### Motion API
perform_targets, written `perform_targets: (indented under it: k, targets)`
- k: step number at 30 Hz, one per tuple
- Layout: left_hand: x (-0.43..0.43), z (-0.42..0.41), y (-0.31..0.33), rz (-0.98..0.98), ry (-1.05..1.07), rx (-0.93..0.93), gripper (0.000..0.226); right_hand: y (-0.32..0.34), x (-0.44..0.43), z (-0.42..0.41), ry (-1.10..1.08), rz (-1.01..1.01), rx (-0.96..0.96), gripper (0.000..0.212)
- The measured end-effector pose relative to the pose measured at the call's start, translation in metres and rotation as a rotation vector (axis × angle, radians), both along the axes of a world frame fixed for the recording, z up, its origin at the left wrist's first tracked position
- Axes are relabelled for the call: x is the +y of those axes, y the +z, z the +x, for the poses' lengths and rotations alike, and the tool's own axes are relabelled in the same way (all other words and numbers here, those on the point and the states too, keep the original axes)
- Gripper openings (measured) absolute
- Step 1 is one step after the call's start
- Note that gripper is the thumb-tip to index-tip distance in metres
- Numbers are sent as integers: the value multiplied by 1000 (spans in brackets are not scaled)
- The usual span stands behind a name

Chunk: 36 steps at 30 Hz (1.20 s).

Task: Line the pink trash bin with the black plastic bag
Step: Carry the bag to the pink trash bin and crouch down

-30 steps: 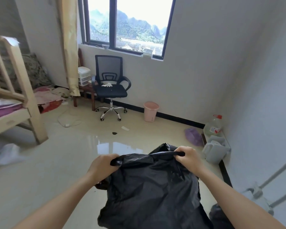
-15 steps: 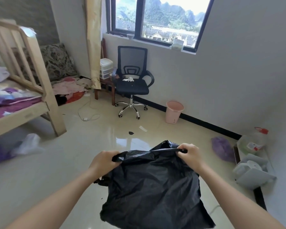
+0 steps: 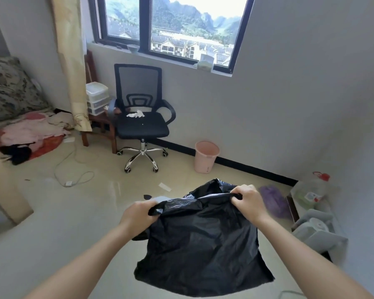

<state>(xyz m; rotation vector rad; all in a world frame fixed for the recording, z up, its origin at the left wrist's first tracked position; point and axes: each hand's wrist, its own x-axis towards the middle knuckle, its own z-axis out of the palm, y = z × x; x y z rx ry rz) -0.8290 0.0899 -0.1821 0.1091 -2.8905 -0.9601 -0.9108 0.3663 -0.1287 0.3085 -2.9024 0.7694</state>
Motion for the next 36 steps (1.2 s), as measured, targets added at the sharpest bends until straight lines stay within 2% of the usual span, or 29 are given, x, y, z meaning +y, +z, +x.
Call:
perform_targets:
  k: [6,10,19,36]
  targets:
    - [9,-98,-31,51,-86,-81,3,-27,19,-71,-75,29,-70,17]
    - [33,-176,-38,-3,-132,-70,13,-38,41,-143,-124,2,-83,17]
    - [71,-343,-30,-44,-97,-103,14,-36,78,-316,-162,-39,-86,17]
    - [39,-625,-80,-43,-139,-233,16,-76,43,-573,-207,29,-200,18]
